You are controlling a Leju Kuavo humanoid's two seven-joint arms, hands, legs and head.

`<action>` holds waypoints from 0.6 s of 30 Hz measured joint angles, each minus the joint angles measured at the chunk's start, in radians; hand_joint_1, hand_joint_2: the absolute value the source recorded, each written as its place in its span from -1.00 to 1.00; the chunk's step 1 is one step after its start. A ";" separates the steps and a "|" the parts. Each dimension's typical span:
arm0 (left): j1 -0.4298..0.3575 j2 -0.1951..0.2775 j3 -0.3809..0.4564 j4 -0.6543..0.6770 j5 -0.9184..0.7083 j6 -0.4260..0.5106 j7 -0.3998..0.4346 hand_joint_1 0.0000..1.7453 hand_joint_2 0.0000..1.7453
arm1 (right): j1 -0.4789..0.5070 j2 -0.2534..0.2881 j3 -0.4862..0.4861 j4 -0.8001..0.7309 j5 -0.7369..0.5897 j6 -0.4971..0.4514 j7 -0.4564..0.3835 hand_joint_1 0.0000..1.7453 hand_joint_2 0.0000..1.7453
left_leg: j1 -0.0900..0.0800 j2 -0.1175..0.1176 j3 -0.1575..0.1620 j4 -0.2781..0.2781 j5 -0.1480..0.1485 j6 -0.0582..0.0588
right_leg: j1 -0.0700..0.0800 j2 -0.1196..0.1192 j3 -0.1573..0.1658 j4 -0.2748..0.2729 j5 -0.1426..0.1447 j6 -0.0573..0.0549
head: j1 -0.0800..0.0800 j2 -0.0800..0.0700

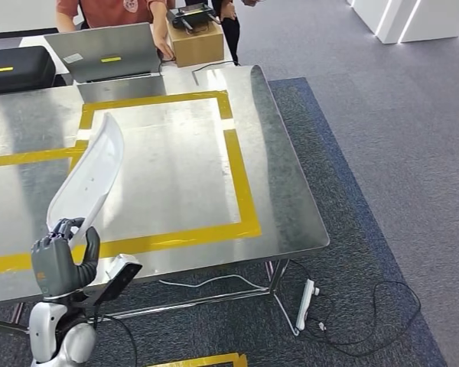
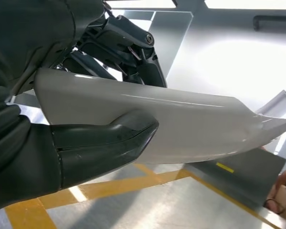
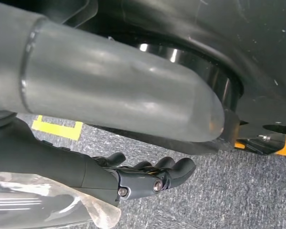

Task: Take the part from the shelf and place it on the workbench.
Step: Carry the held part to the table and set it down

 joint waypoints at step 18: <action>-0.246 0.092 0.141 0.304 -0.261 0.000 0.175 1.00 1.00 | 0.004 -0.033 0.043 -0.050 0.028 0.004 0.018 -1.00 -1.00 | 0.000 0.001 0.000 0.000 0.000 0.000 | 0.000 0.002 0.000 0.000 0.001 0.000 | 0.000 0.000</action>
